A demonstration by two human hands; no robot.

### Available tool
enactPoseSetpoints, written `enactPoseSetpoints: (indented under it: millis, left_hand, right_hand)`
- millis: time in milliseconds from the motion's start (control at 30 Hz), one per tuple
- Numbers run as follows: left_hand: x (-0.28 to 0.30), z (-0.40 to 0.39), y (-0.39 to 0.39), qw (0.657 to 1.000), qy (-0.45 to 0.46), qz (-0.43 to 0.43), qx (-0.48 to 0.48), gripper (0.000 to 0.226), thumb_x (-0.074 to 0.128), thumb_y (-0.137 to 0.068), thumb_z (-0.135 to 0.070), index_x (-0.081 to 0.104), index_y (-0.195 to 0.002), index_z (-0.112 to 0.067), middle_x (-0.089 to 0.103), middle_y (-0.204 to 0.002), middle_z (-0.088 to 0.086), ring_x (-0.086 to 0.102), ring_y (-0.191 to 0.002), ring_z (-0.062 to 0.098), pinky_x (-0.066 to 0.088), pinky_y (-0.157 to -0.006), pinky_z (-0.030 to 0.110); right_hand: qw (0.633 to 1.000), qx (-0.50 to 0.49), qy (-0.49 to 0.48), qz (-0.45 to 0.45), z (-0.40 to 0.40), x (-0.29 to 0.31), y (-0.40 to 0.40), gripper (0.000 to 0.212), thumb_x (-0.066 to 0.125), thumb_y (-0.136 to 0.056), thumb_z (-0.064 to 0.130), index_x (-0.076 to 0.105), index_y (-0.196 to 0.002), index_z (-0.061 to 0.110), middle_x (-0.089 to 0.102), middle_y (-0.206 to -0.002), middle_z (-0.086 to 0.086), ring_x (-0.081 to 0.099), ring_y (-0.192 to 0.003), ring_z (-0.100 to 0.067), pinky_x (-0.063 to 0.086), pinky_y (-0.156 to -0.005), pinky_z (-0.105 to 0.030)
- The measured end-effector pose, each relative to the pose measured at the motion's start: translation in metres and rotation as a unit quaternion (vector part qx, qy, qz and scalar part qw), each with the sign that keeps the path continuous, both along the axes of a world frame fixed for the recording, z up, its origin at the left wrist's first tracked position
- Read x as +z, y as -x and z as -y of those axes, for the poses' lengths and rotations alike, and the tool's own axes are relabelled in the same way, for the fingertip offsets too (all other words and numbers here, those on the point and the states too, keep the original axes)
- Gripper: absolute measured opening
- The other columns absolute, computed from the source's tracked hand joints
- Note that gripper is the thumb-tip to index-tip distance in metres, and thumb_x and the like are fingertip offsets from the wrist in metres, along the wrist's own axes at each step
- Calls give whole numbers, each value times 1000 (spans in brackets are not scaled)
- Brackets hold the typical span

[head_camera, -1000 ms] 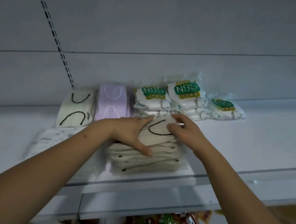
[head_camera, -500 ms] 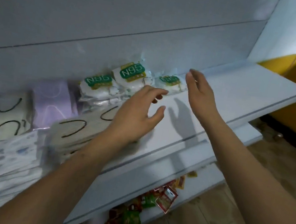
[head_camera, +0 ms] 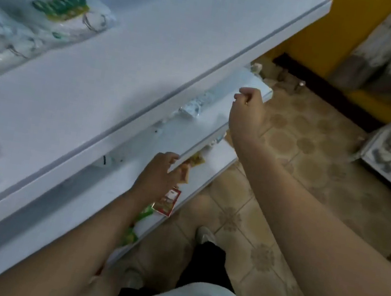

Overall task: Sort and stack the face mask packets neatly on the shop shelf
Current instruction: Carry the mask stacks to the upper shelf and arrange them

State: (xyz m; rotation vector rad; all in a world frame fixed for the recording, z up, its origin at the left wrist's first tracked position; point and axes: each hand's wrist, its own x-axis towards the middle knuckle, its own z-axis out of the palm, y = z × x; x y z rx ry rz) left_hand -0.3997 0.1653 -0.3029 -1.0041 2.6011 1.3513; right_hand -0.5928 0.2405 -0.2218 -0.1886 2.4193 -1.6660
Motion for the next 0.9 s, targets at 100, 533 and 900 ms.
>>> enactPoseSetpoints:
  millis: [100,533,900]
  left_hand:
    - [-50,28,17,992,41,60,103,43,62,-95,-20,53,-136,-14,53,-131,12,54,-120,24,42,-98,29]
    - [-136,116,41,927,265,142,225,29,55,-92,-20,70,-115,-12,69,-113,7,64,-102,24,47,-81,30]
    - [-120,125,20,894,-50,-74,440,18,58,-95,-17,75,-94,-21,74,-90,0,68,-84,15,51,-74,25]
  right_hand:
    - [989,120,-79,36,17,-67,18,31,43,-96,15,55,-125,16,62,-112,2,61,-85,-22,52,-75,-37]
    - [874,299,12,383,98,-214,11,18,53,-101,21,60,-106,6,67,-113,-17,72,-91,-23,57,-91,-33]
    - [890,417,-81,166,124,-216,-24,21,69,-87,23,72,-103,10,72,-88,-2,65,-81,-17,51,-74,-31]
